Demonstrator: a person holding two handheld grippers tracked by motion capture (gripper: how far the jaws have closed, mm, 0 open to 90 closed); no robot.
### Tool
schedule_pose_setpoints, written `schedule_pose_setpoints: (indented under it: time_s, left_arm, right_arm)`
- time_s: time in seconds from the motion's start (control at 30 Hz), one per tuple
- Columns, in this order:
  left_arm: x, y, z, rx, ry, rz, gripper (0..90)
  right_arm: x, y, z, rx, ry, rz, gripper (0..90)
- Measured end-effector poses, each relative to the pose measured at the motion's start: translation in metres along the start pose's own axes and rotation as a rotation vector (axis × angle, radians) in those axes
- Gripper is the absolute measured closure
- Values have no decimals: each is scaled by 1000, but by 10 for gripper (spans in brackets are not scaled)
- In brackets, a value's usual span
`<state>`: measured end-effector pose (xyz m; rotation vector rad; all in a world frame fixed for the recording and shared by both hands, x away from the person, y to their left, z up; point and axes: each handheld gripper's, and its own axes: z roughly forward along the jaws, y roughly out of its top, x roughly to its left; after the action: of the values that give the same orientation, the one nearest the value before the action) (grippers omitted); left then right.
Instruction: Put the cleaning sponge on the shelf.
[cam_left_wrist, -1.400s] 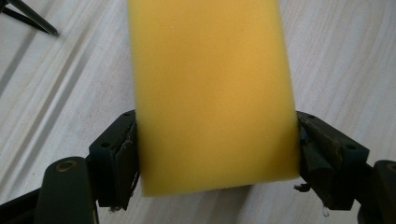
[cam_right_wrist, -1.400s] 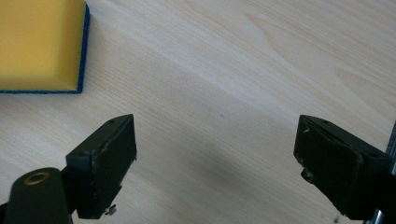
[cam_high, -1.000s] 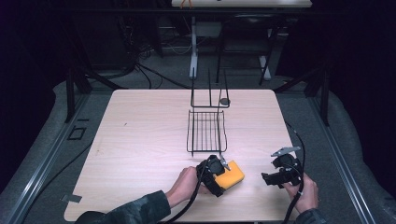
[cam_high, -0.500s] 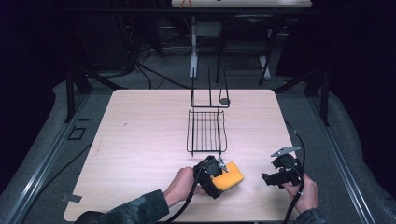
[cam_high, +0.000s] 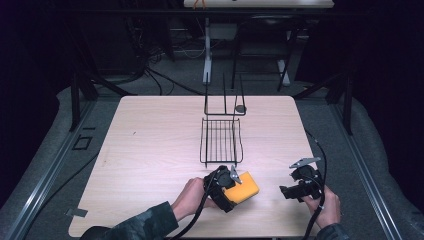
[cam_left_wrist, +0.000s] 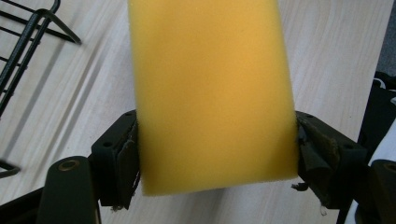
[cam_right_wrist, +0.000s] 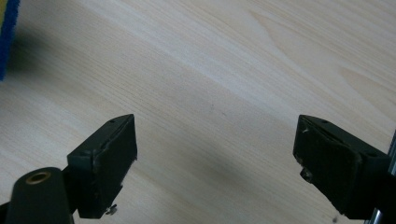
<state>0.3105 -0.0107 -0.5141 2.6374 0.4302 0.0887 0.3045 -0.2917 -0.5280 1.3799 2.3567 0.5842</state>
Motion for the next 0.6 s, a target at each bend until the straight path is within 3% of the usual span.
schedule_pose_setpoints:
  time_s: [0.6]
  left_arm:
    - [7,-1,-15,-15,13,-2,247]
  right_arm:
    - [1,0,1,3,0,-7,132]
